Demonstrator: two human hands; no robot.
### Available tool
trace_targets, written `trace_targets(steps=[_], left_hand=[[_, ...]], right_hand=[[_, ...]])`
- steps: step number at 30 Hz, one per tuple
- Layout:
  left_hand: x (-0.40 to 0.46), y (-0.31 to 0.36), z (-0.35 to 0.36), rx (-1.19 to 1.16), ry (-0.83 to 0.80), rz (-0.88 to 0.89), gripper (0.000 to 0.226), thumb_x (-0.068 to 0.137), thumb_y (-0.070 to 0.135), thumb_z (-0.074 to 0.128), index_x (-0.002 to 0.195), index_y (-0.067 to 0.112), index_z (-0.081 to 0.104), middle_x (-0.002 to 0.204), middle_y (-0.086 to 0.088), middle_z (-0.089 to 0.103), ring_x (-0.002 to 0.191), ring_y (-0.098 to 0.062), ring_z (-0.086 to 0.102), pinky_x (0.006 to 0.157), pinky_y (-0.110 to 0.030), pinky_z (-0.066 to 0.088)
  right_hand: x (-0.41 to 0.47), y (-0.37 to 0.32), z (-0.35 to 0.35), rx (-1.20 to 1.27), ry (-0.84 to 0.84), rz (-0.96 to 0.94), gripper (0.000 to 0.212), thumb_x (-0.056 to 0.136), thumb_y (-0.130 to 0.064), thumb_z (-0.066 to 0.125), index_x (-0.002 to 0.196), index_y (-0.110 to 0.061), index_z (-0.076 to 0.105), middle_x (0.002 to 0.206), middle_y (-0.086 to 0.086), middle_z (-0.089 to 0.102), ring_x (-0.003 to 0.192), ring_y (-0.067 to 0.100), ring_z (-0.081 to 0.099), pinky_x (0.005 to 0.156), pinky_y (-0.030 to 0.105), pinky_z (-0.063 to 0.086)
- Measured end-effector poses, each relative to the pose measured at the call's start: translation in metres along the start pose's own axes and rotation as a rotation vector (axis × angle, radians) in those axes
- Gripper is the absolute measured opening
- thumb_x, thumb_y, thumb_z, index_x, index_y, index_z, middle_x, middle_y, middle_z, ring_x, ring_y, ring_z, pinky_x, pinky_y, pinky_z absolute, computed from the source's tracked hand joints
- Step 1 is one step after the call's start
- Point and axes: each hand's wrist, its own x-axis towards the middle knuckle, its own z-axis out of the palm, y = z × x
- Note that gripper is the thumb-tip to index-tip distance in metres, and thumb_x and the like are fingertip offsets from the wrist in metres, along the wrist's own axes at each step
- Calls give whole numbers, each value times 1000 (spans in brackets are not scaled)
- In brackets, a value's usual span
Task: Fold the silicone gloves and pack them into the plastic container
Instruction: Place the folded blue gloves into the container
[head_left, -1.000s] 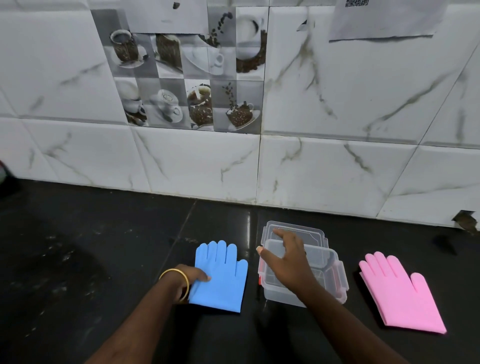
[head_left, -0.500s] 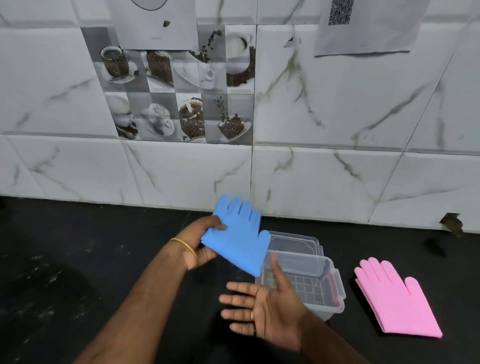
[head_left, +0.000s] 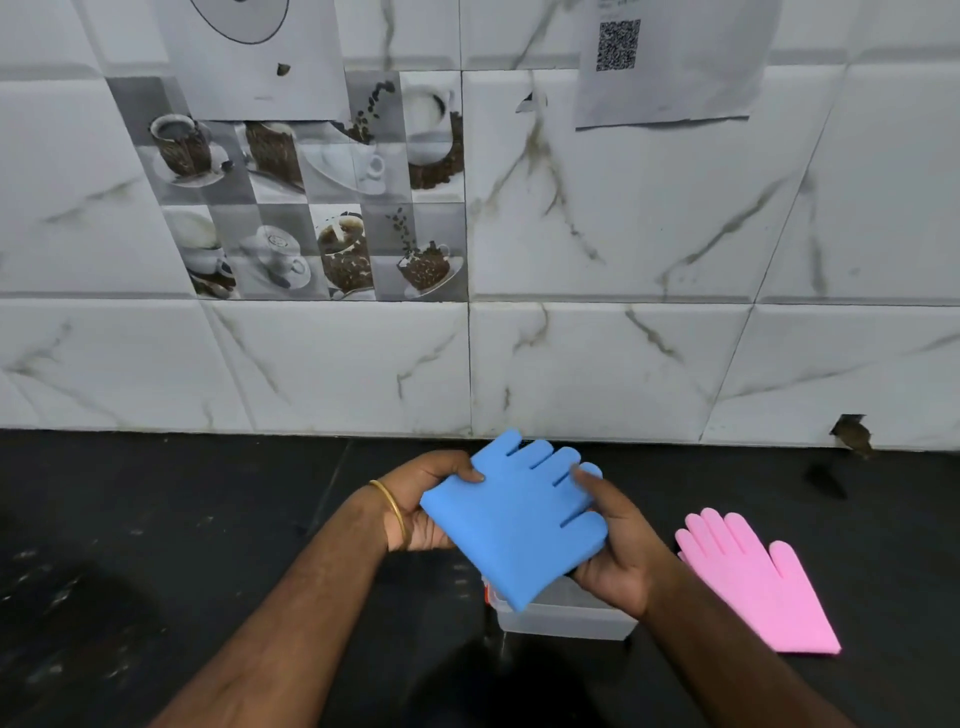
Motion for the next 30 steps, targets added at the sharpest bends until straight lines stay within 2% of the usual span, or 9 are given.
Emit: trace_targets(steps=[5,7,11,16,19,21,23,25,30], left_hand=[[22,-11,-1,-337,-231,64,85,75,69,65,135,10,57,137,-19,58,125,-37,56,101,-58,42],[31,-24,5,-380,-314,133,86,78,66,65,140,9,50,143,-19,51,132,-38,49,106,-60,37],[45,-47,27,-305,-154,243,74,78,35,79,139,5,50,139,-21,55,127,-37,54,96,-54,50],[48,-50,27,-447,-266,144,101,72,81,57,144,10,46,148,-18,45,136,-34,45,112,-51,37],[45,-49,40,-475,-394,44,110,67,84,60,146,9,42,153,-17,38,142,-33,35,119,-48,26],[47,-48,51,-412,-389,29,98,74,76,61,144,10,45,152,-16,40,141,-33,36,118,-49,27],[50,-46,61,-313,-318,83,67,86,47,66,140,11,51,148,-17,46,134,-35,46,108,-50,39],[50,-40,70,-256,-230,93,54,78,16,72,130,9,61,138,-18,56,119,-36,60,93,-49,52],[61,-31,80,-350,-52,204,45,70,1,69,115,3,71,120,-19,69,103,-34,70,77,-44,60]], right_hand=[[1,-5,-12,-34,112,-140,53,80,-12,74,131,-10,58,126,17,67,113,36,66,95,52,53],[4,-6,-13,-15,147,-227,51,82,-11,72,131,-12,58,124,16,68,112,36,67,91,53,55],[2,-8,-22,-38,243,-319,48,83,-10,71,129,-13,60,120,16,70,108,37,68,84,53,58],[-15,-28,-28,-102,205,-101,49,77,-12,74,124,-6,63,120,20,70,106,36,69,80,49,59],[-23,-53,-24,-257,144,68,45,72,-10,76,116,-3,70,122,20,68,108,36,68,83,47,57],[-25,-70,-19,-367,116,127,46,71,-11,77,116,-4,71,124,19,67,108,36,67,87,46,56],[-24,-85,-14,-428,95,139,51,71,-13,76,121,-5,68,126,19,65,109,35,66,90,46,54],[-22,-96,-13,-401,89,111,54,75,-19,75,126,-6,64,129,19,64,113,35,64,92,46,53],[-22,-88,-32,26,-10,-58,74,86,-60,61,131,-1,61,131,20,63,113,33,66,89,44,57]])
